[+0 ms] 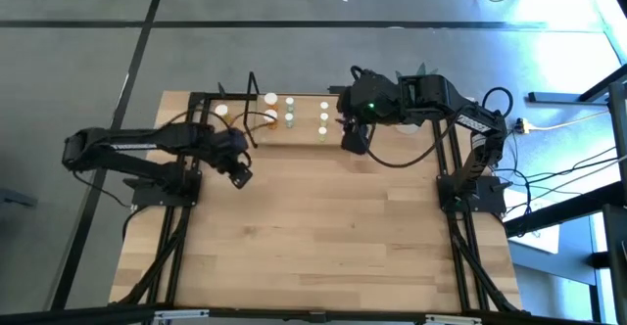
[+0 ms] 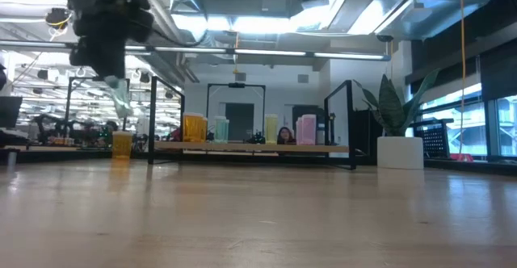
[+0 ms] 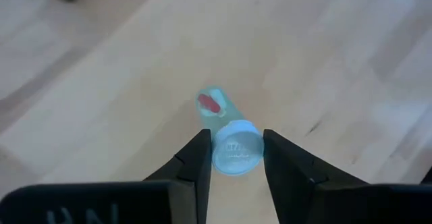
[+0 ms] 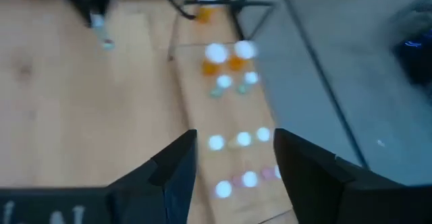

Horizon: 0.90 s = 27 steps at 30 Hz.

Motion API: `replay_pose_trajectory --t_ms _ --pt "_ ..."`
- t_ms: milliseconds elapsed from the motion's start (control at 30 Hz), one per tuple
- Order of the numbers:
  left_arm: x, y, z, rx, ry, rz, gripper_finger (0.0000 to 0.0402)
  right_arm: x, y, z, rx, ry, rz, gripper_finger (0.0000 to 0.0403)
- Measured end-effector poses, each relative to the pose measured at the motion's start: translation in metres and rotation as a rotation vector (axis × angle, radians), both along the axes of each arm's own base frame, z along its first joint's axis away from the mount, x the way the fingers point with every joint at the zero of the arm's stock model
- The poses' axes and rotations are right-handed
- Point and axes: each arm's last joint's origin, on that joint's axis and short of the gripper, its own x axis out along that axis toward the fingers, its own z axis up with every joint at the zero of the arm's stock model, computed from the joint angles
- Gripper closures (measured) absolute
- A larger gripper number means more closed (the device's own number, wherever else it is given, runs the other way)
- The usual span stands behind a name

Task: Pick and place medicine bottles onto shelf by color
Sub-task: Put the blue pill bottle on the shelf aligned with the other blue pill bottles

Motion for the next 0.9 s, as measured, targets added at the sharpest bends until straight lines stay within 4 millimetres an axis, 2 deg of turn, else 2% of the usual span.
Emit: replay_pose_trajectory --t_ms 233,333,533,700,900 --pt "0.043 -0.013 -0.022 -0.029 -0.007 -0.039 0.0296 -0.001 0.013 -0.003 0.223 0.045 0.451 0.0205" --pt "0.061 -0.015 -0.032 -0.051 -0.042 -0.041 0.0296 -0.001 0.016 -0.003 0.269 0.036 0.560 0.0205" --pt "0.087 -0.016 -0.053 -0.090 -0.069 -0.045 0.0296 -0.001 0.018 -0.003 0.298 0.029 0.592 0.0205" --pt "0.093 -0.015 -0.068 -0.097 -0.002 -0.039 0.0296 -0.001 0.018 -0.003 0.298 0.029 0.592 0.0205" --pt "0.094 -0.014 -0.070 -0.117 0.001 -0.034 0.0296 -0.001 0.017 -0.003 0.297 0.028 0.591 0.0205"
